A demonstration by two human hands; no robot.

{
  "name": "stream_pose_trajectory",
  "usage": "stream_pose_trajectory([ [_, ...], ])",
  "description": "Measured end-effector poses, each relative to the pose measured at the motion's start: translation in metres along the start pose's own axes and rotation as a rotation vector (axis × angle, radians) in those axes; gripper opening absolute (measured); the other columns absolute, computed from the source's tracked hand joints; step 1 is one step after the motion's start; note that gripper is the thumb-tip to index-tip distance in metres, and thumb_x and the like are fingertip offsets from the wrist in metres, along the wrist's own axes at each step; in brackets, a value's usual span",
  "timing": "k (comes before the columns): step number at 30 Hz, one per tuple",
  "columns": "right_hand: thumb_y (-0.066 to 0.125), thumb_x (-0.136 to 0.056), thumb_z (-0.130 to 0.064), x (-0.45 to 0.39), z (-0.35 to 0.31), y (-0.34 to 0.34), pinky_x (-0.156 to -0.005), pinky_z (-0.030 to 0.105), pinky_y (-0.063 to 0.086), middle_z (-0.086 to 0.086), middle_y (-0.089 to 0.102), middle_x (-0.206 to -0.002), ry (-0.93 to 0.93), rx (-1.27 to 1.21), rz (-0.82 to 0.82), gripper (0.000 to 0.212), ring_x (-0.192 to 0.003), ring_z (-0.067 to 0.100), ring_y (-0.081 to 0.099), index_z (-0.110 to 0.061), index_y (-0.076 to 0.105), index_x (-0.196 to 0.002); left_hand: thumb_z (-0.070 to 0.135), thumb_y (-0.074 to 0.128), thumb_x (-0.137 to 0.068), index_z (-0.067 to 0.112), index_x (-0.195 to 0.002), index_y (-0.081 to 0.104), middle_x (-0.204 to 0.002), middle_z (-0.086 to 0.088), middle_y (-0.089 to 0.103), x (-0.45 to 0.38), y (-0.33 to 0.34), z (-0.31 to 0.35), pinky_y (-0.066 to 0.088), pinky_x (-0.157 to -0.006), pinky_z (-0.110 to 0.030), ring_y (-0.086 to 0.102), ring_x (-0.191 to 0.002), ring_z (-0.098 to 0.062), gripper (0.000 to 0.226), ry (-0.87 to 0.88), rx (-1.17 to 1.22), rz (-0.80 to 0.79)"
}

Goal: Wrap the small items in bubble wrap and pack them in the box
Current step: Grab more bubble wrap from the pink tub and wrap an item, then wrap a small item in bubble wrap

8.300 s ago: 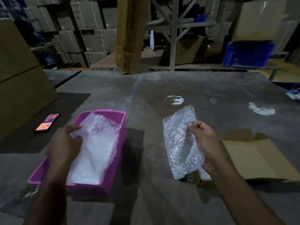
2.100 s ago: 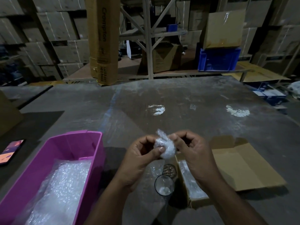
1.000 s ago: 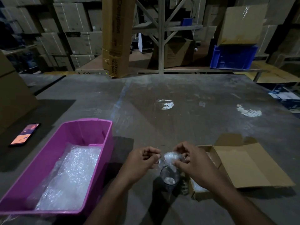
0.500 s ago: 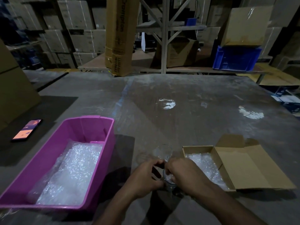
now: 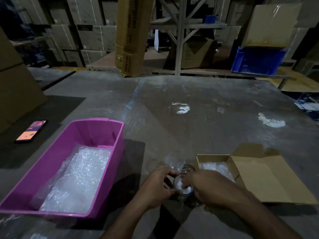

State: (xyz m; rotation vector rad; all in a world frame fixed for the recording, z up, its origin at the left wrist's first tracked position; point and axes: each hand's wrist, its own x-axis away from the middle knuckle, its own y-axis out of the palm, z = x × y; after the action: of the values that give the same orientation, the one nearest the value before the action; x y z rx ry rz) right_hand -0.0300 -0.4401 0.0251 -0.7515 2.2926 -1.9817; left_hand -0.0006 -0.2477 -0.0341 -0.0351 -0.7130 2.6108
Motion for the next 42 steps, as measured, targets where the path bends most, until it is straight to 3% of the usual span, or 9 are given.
stream_pose_trajectory([
  [5,0.056,-0.085,-0.007,0.009,-0.005,0.001,-0.084,0.039,0.052,0.0,0.065,-0.124,-0.04,-0.006,-0.112,0.047,-0.111,0.028,0.062,-0.036,0.058,-0.122,0.013,0.089,-0.072,0.021,-0.119,0.069,-0.087,0.015,0.062,0.002,-0.001,0.001,0.05,-0.065,-0.015,0.059,-0.067,0.007,0.052,-0.026,0.025,-0.006],
  [16,0.059,-0.086,-0.01,0.0,-0.008,0.006,-0.082,0.037,0.048,0.006,0.066,-0.119,0.007,0.043,-0.218,0.03,-0.109,0.03,0.062,-0.024,0.064,-0.112,0.012,0.092,-0.07,0.021,-0.119,0.069,-0.087,0.016,0.06,0.004,-0.003,0.005,0.053,-0.068,-0.018,0.056,-0.062,0.008,0.055,-0.028,0.034,-0.012],
  [19,0.06,-0.088,-0.011,0.001,-0.008,-0.001,-0.088,0.039,0.053,0.004,0.066,-0.126,0.022,-0.001,-0.225,0.043,-0.113,0.026,0.061,-0.032,0.065,-0.125,0.015,0.092,-0.07,0.022,-0.12,0.069,-0.089,0.016,0.061,0.003,-0.003,0.005,0.053,-0.068,-0.017,0.058,-0.065,0.008,0.055,-0.029,0.018,-0.017],
  [23,0.057,-0.087,-0.011,0.011,-0.003,-0.015,-0.092,0.03,0.051,-0.004,0.062,-0.137,0.071,-0.081,-0.11,0.056,-0.118,0.017,0.06,-0.041,0.06,-0.135,0.016,0.091,-0.071,0.026,-0.122,0.067,-0.101,0.015,0.066,0.003,-0.007,0.0,0.058,-0.075,-0.022,0.063,-0.079,0.003,0.057,-0.003,-0.02,-0.029],
  [26,0.052,-0.087,-0.01,0.022,-0.001,-0.025,-0.064,0.008,0.039,-0.01,0.069,-0.124,0.081,-0.136,0.037,0.054,-0.093,0.005,0.058,-0.042,0.065,-0.129,0.02,0.088,-0.076,0.029,-0.126,0.064,-0.114,0.015,0.066,0.008,-0.014,-0.003,0.057,-0.075,-0.02,0.064,-0.087,0.001,0.056,0.027,-0.042,-0.01],
  [30,0.056,-0.086,-0.011,0.028,-0.004,-0.032,-0.058,0.012,0.038,-0.015,0.074,-0.107,0.147,-0.217,0.236,0.045,-0.078,0.0,0.055,-0.041,0.072,-0.116,0.014,0.081,-0.085,0.024,-0.12,0.068,-0.107,0.011,0.071,0.02,-0.044,0.004,0.053,-0.073,-0.014,0.066,-0.083,0.002,0.039,0.064,-0.039,0.093],
  [33,0.057,-0.087,-0.009,0.02,-0.017,-0.024,-0.067,0.008,0.043,-0.023,0.073,-0.108,0.144,-0.383,0.333,0.042,-0.082,-0.009,0.06,-0.038,0.074,-0.114,0.019,0.08,-0.086,0.025,-0.098,0.072,-0.09,0.006,0.075,0.034,-0.082,0.009,0.055,-0.072,-0.024,0.07,-0.079,-0.007,0.016,0.07,0.02,0.239],
  [35,0.06,-0.087,-0.009,0.015,-0.031,-0.019,-0.073,0.02,0.053,-0.025,0.073,-0.099,0.104,-0.528,0.357,0.04,-0.081,-0.006,0.066,-0.037,0.075,-0.11,0.02,0.079,-0.087,0.02,-0.084,0.07,-0.078,0.0,0.073,0.045,-0.11,0.007,0.053,-0.066,-0.028,0.067,-0.071,-0.011,0.01,0.047,0.007,0.376],
  [42,0.062,-0.093,-0.016,-0.003,-0.088,-0.005,-0.067,0.009,0.048,-0.032,0.066,-0.083,-0.076,-0.638,0.292,0.027,-0.081,-0.01,0.064,-0.036,0.076,-0.106,0.027,0.083,-0.083,0.015,-0.078,0.067,-0.077,-0.004,0.073,0.065,-0.199,-0.051,0.054,-0.066,-0.043,0.063,-0.066,-0.017,0.02,-0.335,-0.239,0.523],
])
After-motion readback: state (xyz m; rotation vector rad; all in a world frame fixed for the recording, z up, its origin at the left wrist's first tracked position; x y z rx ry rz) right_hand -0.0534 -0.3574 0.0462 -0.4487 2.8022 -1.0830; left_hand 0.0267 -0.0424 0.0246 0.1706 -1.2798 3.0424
